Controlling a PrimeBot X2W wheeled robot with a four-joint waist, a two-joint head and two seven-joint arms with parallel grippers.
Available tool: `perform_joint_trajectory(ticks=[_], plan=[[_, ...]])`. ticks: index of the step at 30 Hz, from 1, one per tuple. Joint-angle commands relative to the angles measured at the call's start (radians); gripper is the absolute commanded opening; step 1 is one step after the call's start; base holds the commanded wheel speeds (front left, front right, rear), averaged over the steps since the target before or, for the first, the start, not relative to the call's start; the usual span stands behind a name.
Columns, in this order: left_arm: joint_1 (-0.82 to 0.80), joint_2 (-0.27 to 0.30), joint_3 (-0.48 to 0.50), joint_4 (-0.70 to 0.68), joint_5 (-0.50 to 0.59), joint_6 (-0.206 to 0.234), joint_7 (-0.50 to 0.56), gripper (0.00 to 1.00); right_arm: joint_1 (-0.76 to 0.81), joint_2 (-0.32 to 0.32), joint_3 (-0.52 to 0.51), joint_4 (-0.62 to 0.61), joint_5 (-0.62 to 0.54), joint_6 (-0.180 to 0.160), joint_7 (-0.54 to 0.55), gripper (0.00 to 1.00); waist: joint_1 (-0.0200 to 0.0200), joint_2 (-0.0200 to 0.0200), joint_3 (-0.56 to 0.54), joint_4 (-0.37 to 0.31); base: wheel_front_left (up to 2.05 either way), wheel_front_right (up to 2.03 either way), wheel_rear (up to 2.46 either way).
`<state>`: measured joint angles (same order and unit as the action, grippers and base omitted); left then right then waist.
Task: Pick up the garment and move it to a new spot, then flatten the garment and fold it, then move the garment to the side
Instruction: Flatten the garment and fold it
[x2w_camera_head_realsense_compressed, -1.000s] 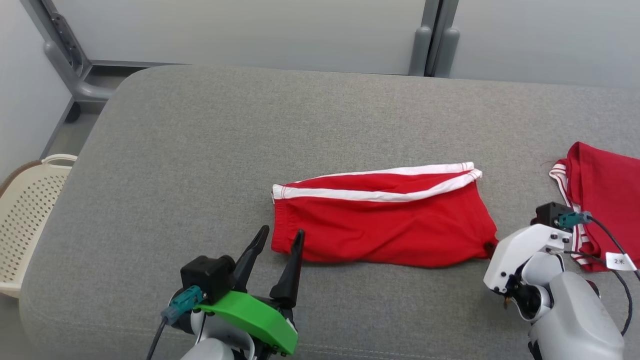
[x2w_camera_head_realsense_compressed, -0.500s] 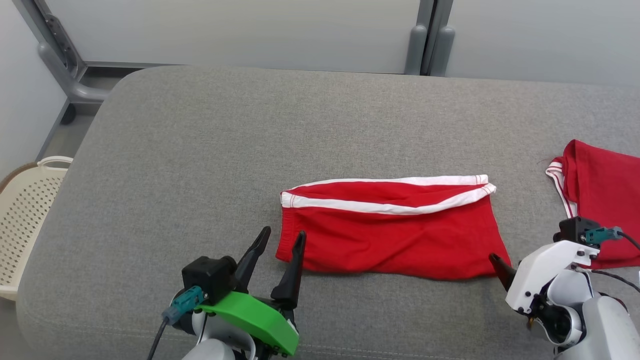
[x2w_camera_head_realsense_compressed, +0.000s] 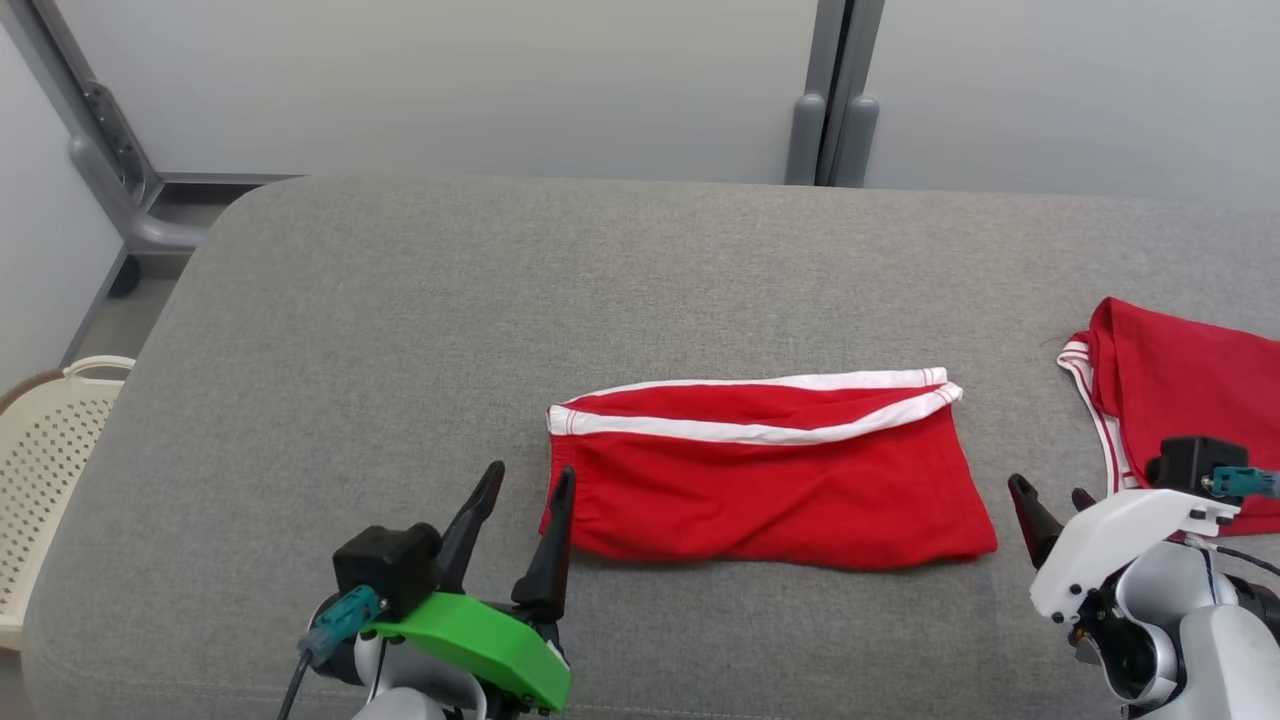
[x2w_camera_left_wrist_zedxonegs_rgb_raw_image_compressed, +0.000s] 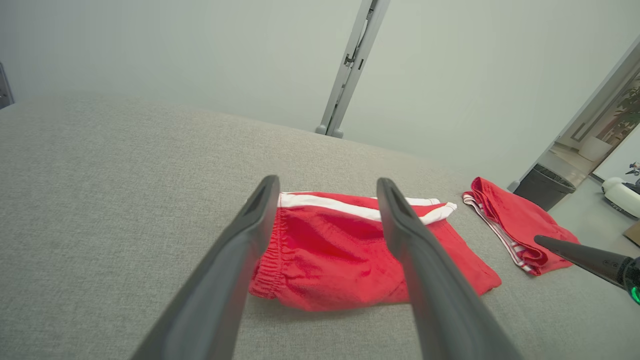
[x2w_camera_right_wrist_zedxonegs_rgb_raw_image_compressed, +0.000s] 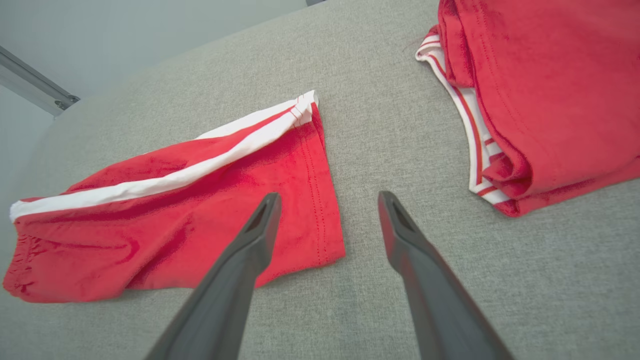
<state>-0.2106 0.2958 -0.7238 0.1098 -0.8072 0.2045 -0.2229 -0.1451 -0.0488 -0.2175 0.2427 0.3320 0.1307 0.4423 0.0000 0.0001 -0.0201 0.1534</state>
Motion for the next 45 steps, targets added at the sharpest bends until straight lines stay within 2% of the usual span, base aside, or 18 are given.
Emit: perform_joint_trajectory(ticks=[1,11,15,21,25,35,45], plan=[[0.018,0.008,0.017,-0.002,0.01,0.014,-0.013,1.0,0.012,-0.003,0.023,-0.013,-0.011,0.0,-0.039,1.0,0.0,-0.0001,-0.019,-0.023,0.0,0.0,0.0],[0.092,0.032,0.131,-0.016,0.041,0.085,-0.04,1.0,0.029,-0.004,0.054,0.011,0.06,0.0,-0.235,1.0,0.0,-0.0001,-0.061,-0.058,0.0,0.0,0.0],[0.123,0.046,0.16,-0.02,0.048,0.089,-0.043,1.0,0.026,-0.004,0.052,0.046,0.07,0.0,-0.253,1.0,0.0,-0.0001,-0.08,-0.06,0.0,0.0,0.0],[0.163,0.078,0.151,-0.02,0.052,0.076,-0.038,1.0,-0.006,-0.004,0.063,0.093,0.011,0.0,-0.257,1.0,0.0,-0.0001,-0.108,-0.044,0.0,0.0,0.0],[0.186,0.097,0.15,-0.032,0.055,0.082,-0.036,1.0,-0.019,-0.004,0.054,0.128,0.006,0.0,-0.287,1.0,0.0,-0.0001,-0.124,-0.031,0.0,0.0,0.0],[0.206,0.139,0.116,-0.111,0.083,0.09,0.003,1.0,-0.117,-0.004,0.006,0.317,-0.047,0.0,-0.207,1.0,0.0,-0.0001,-0.119,0.012,0.0,0.0,0.0],[0.175,0.143,0.097,-0.131,0.087,0.078,0.026,1.0,-0.223,-0.018,-0.062,0.491,-0.133,0.0,-0.157,1.0,0.0,-0.0001,-0.079,0.062,0.0,0.0,0.0]])
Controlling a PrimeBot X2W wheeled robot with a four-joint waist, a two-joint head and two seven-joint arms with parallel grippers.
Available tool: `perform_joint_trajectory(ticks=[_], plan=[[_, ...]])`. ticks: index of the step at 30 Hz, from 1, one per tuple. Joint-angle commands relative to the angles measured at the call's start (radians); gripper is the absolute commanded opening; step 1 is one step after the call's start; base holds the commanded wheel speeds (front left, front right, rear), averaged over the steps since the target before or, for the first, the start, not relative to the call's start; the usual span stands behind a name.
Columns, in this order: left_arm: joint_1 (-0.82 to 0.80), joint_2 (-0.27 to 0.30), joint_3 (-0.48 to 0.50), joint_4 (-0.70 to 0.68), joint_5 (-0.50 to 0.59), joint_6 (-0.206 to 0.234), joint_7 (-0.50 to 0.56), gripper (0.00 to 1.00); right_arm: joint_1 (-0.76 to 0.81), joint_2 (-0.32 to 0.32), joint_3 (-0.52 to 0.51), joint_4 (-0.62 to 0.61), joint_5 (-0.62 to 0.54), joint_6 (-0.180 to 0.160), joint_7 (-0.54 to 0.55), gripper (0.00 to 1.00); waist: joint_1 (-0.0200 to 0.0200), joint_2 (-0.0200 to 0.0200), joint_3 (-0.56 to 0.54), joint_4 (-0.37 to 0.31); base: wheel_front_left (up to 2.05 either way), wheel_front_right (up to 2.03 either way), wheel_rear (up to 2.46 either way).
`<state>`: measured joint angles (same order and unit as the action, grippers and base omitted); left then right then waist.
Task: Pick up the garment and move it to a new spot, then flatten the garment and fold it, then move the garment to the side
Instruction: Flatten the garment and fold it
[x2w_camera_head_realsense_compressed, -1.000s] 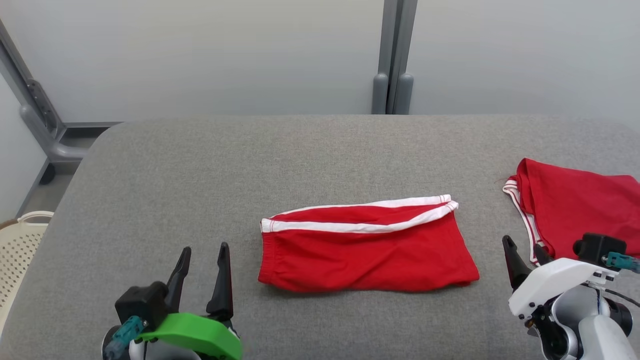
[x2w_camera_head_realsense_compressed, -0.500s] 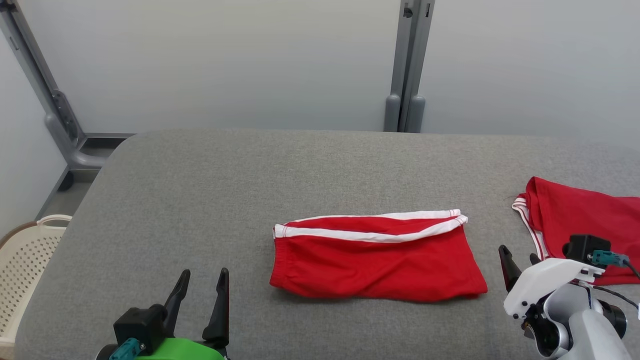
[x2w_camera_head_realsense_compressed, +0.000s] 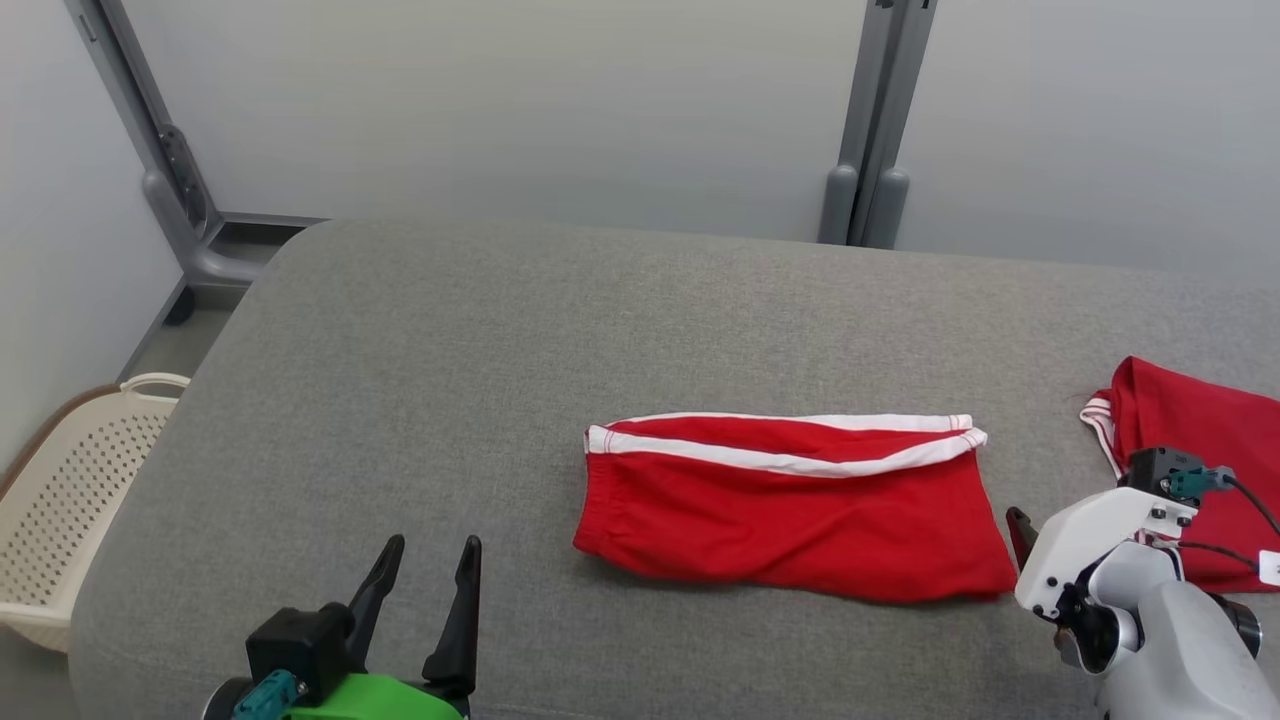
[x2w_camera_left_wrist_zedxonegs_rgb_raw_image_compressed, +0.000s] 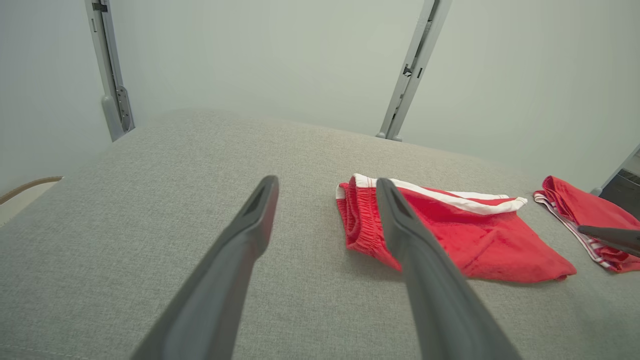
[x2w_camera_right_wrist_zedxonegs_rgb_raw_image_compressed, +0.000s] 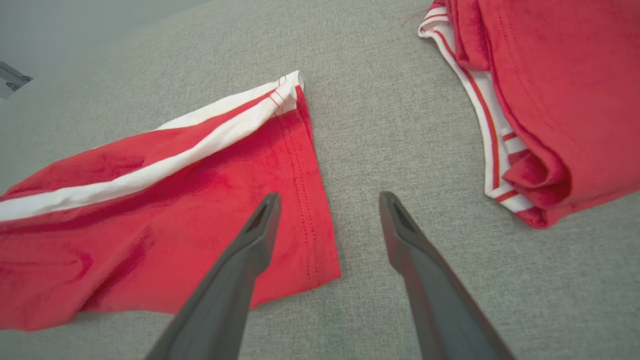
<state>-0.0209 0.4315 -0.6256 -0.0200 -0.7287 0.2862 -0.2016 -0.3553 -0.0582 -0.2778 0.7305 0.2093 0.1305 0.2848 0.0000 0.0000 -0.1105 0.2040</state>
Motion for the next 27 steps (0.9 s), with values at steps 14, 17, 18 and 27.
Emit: perform_joint_trajectory(ticks=[14,17,18,27], plan=[[-0.04,-0.001,0.005,-0.005,0.017,0.012,-0.004,1.0,-0.072,-0.006,0.063,0.024,0.042,0.0,-0.242,1.0,0.0,0.0,0.051,0.014,0.0,0.0,0.0],[-0.033,-0.004,0.018,-0.003,0.013,0.017,-0.015,1.0,-0.022,-0.004,0.122,-0.026,0.086,0.0,-0.347,1.0,0.0,0.0,0.046,-0.003,0.0,0.0,0.0],[-0.031,-0.005,0.025,-0.004,0.015,0.021,-0.022,1.0,-0.006,-0.005,0.146,-0.047,0.095,0.0,-0.377,1.0,0.0,0.0,0.045,-0.009,0.0,0.0,0.0],[0.003,-0.016,0.099,-0.018,0.034,0.051,-0.056,1.0,0.137,0.0,0.185,-0.237,0.12,0.0,-0.526,1.0,0.0,0.0,0.025,-0.067,0.0,0.0,0.0]])
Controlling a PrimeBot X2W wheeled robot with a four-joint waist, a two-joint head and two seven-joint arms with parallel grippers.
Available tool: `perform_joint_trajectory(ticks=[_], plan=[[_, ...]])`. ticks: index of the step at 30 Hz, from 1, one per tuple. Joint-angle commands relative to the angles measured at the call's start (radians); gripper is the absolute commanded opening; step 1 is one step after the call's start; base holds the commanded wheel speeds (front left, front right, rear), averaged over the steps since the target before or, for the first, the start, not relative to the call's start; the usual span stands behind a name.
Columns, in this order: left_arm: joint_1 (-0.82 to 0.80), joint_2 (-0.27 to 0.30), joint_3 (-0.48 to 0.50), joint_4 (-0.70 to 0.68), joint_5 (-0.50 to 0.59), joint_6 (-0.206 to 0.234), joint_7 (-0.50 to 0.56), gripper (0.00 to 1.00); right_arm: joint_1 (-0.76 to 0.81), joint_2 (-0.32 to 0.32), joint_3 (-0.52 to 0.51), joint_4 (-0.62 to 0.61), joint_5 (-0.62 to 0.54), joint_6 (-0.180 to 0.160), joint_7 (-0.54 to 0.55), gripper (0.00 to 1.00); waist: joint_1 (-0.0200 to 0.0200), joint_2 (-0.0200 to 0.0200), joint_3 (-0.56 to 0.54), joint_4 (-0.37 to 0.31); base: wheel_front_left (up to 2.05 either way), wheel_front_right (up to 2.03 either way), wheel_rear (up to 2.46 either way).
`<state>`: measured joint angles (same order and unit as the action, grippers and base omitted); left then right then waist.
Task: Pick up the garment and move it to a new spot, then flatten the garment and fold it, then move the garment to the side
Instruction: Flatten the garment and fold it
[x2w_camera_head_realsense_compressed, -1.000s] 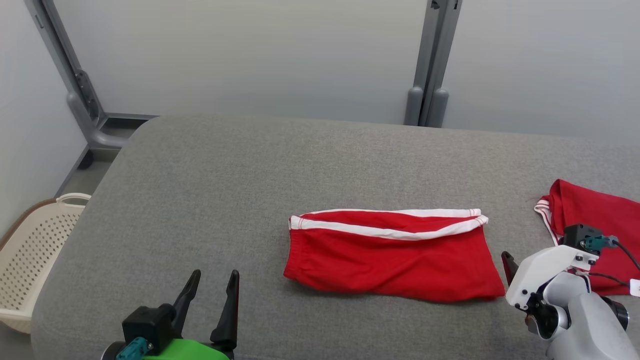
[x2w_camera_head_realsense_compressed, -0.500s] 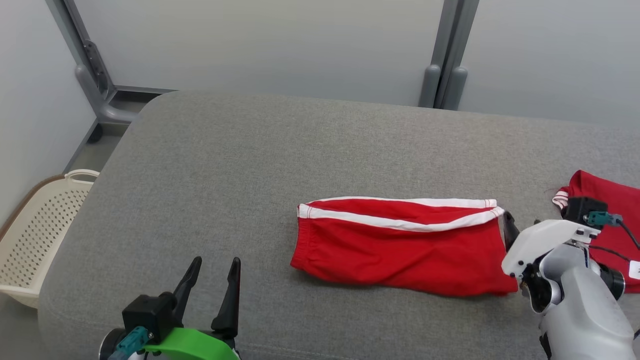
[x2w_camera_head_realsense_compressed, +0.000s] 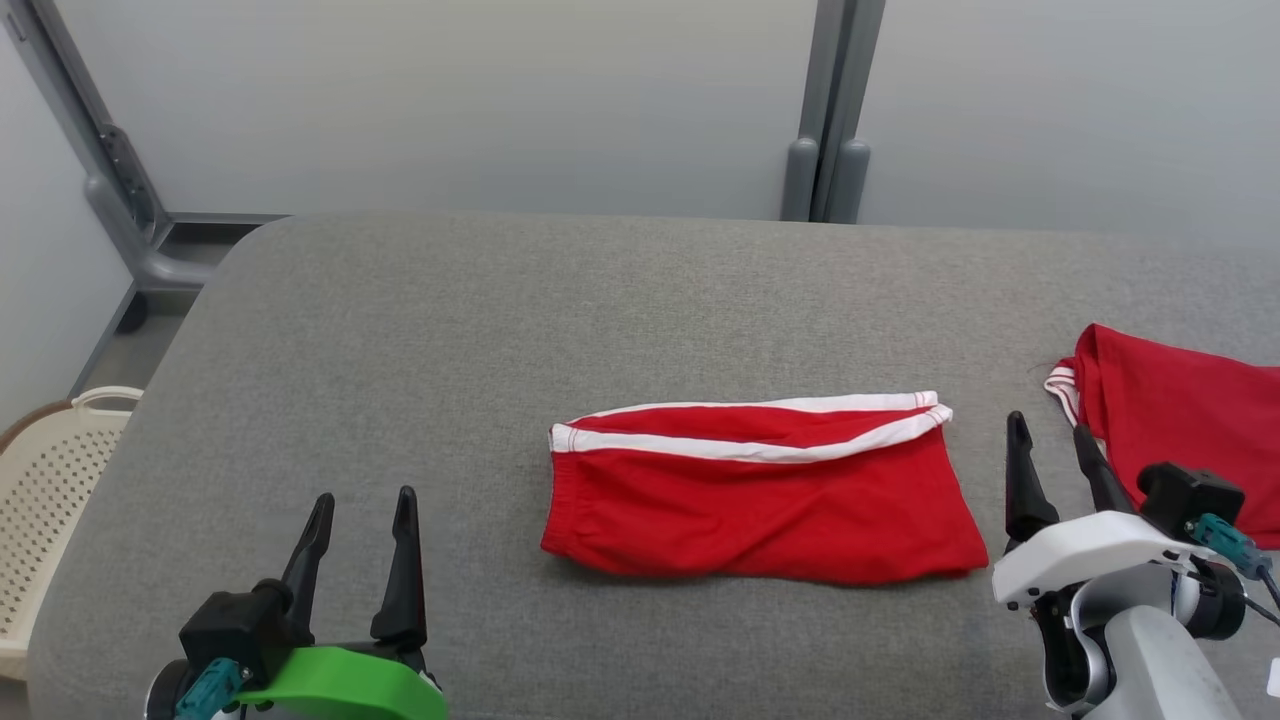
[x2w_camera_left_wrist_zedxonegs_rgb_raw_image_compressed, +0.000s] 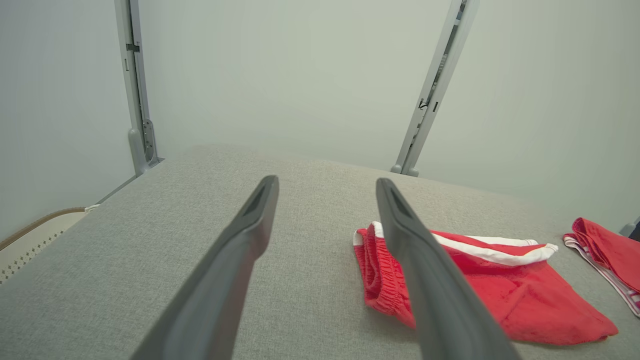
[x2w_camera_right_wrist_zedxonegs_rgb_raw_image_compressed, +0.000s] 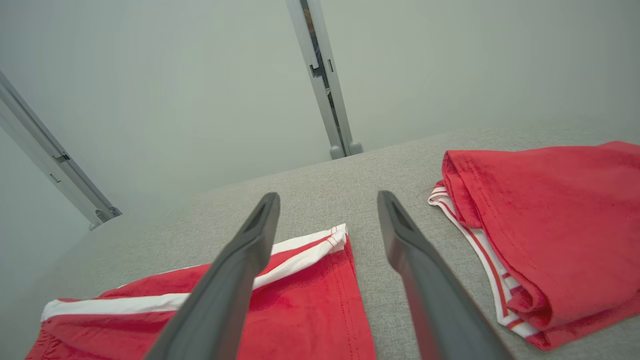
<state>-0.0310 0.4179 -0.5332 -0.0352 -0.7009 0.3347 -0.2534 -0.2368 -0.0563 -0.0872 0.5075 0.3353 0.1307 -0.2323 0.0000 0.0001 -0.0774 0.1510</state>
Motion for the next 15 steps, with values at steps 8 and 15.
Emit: perform_joint_trajectory(ticks=[8,15], plan=[[0.023,0.013,0.013,0.033,-0.01,-0.035,-0.007,1.0,0.115,0.004,0.027,-0.129,-0.034,0.0,0.01,1.0,0.0,-0.0001,-0.017,-0.032,0.0,0.0,0.0],[0.029,0.018,0.036,0.057,-0.028,-0.036,-0.007,1.0,0.161,0.004,0.06,-0.165,-0.04,0.0,0.023,1.0,0.0,-0.0001,-0.021,-0.035,0.0,0.0,0.0]])
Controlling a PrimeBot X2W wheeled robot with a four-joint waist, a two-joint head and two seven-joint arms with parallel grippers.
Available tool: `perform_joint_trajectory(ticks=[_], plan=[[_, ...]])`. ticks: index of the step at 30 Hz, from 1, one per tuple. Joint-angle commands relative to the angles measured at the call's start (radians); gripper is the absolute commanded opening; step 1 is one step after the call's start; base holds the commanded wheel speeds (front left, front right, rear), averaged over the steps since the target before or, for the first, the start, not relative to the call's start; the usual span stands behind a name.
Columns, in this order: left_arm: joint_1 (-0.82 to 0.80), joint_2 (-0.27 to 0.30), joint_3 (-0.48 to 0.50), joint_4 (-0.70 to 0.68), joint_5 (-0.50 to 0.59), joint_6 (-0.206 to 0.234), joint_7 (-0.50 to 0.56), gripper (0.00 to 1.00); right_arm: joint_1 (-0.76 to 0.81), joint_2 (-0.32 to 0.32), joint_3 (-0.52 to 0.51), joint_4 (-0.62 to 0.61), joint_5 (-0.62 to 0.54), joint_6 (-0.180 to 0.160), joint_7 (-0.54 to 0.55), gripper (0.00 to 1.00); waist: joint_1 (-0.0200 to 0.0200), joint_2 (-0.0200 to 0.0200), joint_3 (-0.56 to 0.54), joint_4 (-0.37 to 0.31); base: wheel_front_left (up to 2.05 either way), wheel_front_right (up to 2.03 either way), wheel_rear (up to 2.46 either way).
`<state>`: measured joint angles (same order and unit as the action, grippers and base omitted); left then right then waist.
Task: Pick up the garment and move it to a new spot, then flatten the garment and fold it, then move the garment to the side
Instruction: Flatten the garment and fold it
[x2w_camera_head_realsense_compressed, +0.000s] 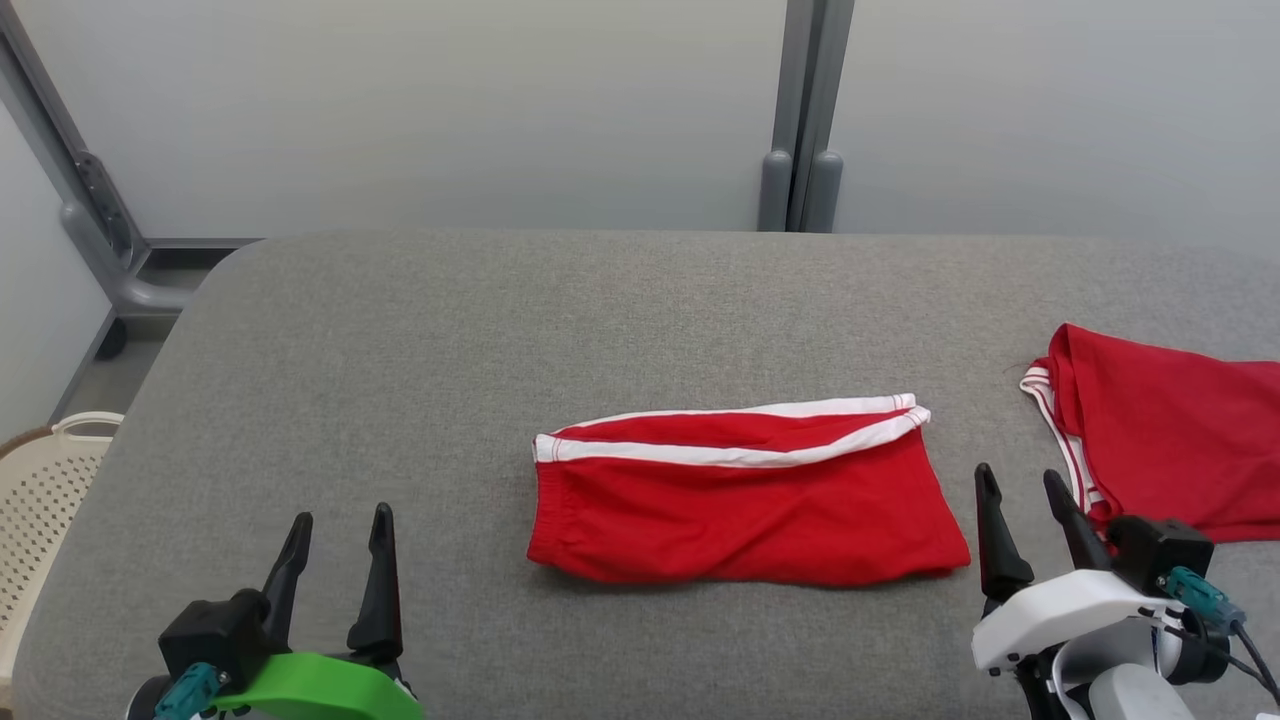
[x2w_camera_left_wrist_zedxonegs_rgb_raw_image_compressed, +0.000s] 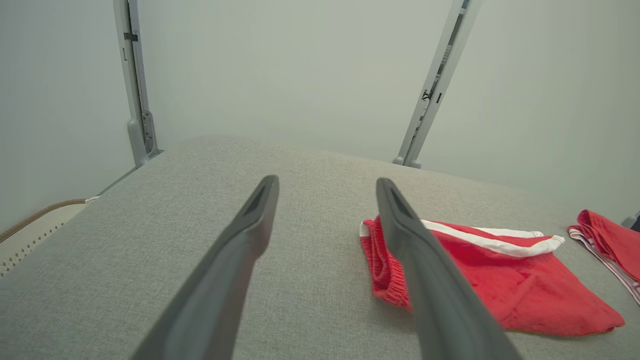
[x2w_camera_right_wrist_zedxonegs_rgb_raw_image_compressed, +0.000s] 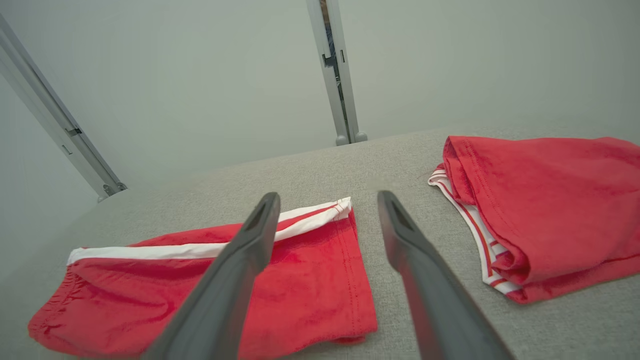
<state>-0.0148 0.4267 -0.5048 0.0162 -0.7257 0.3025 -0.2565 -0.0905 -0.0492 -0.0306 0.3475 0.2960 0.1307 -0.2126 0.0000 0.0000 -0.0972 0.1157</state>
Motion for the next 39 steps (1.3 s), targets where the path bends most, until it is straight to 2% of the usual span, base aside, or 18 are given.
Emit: perform_joint_trajectory(ticks=[1,15,26,32,39], plan=[[0.012,0.01,0.01,0.008,-0.005,-0.005,-0.005,1.0,0.019,-0.004,0.006,-0.009,0.0,0.0,0.004,1.0,0.0,0.0,-0.002,-0.001,0.0,0.0,0.0],[0.005,0.023,0.028,0.026,-0.021,-0.002,0.013,1.0,0.05,-0.003,0.045,-0.028,-0.013,0.0,0.012,1.0,0.0,0.0,-0.013,-0.01,0.0,0.0,0.0],[0.007,0.026,0.017,0.015,-0.018,0.001,0.022,1.0,0.056,-0.003,0.036,-0.021,-0.018,0.0,0.017,1.0,0.0,0.0,-0.015,0.001,0.0,0.0,0.0],[0.006,0.023,0.002,0.002,-0.014,-0.002,0.029,1.0,0.035,-0.003,0.014,0.005,-0.015,0.0,0.059,1.0,0.0,0.0,-0.01,0.023,0.0,0.0,0.0],[-0.004,0.025,-0.011,0.005,-0.013,-0.015,0.035,1.0,-0.039,-0.004,-0.073,0.073,-0.06,0.0,0.17,1.0,0.0,0.0,0.011,0.063,0.0,0.0,0.0]])
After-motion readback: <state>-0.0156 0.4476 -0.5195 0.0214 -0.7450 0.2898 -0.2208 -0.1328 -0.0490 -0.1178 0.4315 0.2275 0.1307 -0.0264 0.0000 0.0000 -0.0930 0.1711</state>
